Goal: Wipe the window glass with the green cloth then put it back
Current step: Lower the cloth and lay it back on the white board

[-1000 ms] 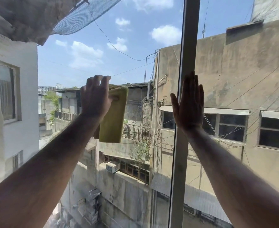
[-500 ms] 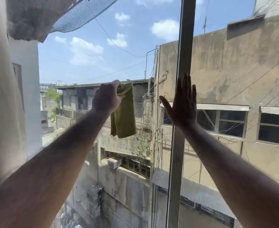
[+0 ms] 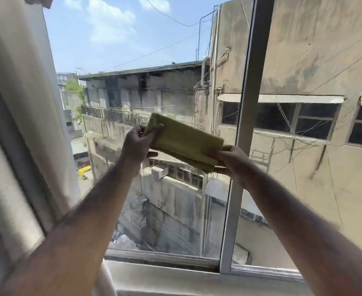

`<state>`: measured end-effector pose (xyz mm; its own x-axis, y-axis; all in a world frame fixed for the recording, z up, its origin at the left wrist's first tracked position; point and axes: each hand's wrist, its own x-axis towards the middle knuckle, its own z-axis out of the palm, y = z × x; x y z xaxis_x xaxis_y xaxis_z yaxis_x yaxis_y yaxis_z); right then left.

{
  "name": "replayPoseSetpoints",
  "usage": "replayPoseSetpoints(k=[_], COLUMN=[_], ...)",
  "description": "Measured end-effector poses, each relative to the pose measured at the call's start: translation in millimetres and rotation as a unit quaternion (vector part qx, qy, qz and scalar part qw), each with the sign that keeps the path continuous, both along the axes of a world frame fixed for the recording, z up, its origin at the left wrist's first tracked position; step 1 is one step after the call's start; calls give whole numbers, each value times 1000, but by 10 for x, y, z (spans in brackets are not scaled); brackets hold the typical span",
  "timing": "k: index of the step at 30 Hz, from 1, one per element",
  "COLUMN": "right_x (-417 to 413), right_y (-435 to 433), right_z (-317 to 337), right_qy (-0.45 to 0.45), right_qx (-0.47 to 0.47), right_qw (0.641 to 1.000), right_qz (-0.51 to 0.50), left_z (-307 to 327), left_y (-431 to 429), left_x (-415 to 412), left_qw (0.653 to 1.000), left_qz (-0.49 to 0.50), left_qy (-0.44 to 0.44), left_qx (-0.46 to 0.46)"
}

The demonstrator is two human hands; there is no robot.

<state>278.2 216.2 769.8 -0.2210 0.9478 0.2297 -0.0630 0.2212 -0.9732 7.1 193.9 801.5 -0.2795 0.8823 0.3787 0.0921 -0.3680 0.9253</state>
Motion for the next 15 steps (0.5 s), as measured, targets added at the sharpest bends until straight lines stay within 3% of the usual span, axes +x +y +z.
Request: replayPoseSetpoints(k=[6,9,15], right_x=[88,116,211], right_y=[-310,-495,-911], right_z=[-1489,-2346,-4168], right_qy=[30,22,-24], right_qx=[-150,-225,-353], right_qw=[988,974,933], right_qz=[-19,-29,-59], left_z=[-1598,-2470,-4276], left_y=[-205,-358,-740], left_x=[-129,-162,-200], left_qw=[981,968,922], left_qz=[-108,-119,-126], left_qy=[22,13,80], left_qx=[-159,-221,-358])
